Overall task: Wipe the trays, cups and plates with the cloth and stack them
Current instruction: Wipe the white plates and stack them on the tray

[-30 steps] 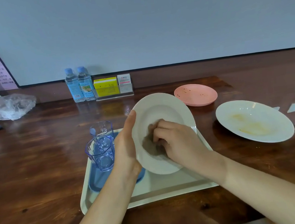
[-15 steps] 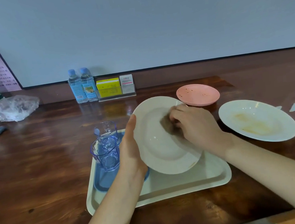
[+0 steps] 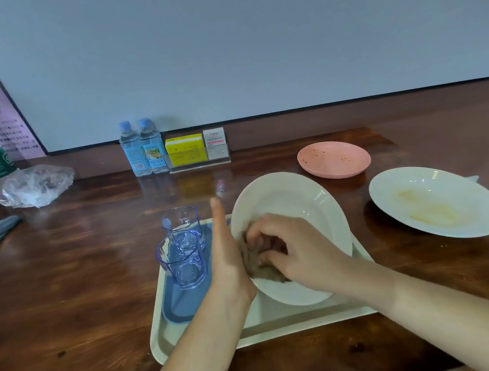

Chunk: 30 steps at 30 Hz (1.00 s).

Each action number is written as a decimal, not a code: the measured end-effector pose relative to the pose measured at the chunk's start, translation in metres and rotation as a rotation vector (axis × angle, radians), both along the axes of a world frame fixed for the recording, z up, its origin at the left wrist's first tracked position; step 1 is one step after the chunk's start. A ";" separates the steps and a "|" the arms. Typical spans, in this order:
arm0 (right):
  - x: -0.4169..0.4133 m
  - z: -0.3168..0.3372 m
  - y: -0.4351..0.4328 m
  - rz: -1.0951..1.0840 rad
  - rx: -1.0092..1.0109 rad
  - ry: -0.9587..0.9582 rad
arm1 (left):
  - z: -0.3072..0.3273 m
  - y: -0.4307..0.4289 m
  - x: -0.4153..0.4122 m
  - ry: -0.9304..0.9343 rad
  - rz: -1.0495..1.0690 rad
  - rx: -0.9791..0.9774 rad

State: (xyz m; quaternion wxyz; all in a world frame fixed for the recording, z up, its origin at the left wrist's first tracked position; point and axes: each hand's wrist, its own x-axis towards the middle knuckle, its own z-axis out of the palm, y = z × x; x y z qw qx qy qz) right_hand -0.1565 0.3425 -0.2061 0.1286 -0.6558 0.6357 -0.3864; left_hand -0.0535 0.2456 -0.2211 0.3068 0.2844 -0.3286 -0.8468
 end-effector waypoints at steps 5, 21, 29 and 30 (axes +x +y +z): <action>-0.021 0.017 -0.041 -0.176 -0.253 0.083 | -0.001 -0.001 -0.002 0.063 0.056 0.033; -0.047 0.030 -0.046 -0.370 -0.397 0.163 | 0.008 0.015 -0.003 -0.050 0.125 -0.220; -0.050 0.025 -0.037 -0.455 -0.400 0.188 | 0.007 0.013 -0.004 -0.029 0.140 -0.177; -0.038 0.024 -0.039 -0.391 -0.420 0.204 | 0.005 0.012 -0.004 -0.013 0.134 -0.174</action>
